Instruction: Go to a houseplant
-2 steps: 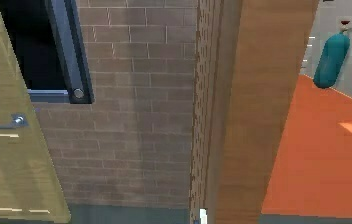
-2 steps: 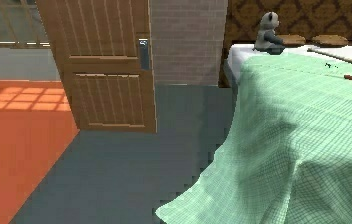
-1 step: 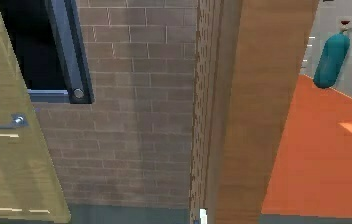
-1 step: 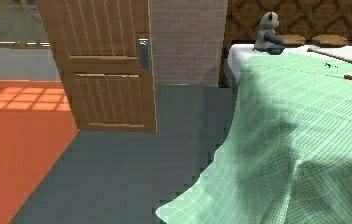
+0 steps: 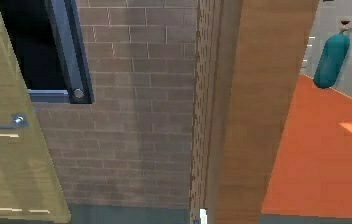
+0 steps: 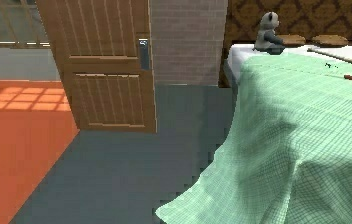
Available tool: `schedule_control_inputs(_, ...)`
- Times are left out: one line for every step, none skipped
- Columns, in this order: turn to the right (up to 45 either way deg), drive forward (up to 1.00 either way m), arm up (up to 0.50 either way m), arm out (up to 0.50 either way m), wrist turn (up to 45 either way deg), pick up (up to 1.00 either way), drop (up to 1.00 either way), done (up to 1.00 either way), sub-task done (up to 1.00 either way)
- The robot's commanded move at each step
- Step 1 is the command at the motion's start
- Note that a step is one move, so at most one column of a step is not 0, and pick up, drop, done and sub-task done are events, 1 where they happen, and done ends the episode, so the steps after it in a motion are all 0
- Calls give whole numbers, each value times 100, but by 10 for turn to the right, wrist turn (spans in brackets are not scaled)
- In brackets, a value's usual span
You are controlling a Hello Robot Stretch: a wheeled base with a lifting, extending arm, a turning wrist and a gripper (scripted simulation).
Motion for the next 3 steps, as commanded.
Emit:
schedule_control_inputs(30, 0, 0, 0, 0, 0, 0, 0, 0)
schedule_control_inputs(-450, 0, 0, 0, 0, 0, 0, 0, 0)
schedule_control_inputs(240, 0, 0, 0, 0, 0, 0, 0, 0)
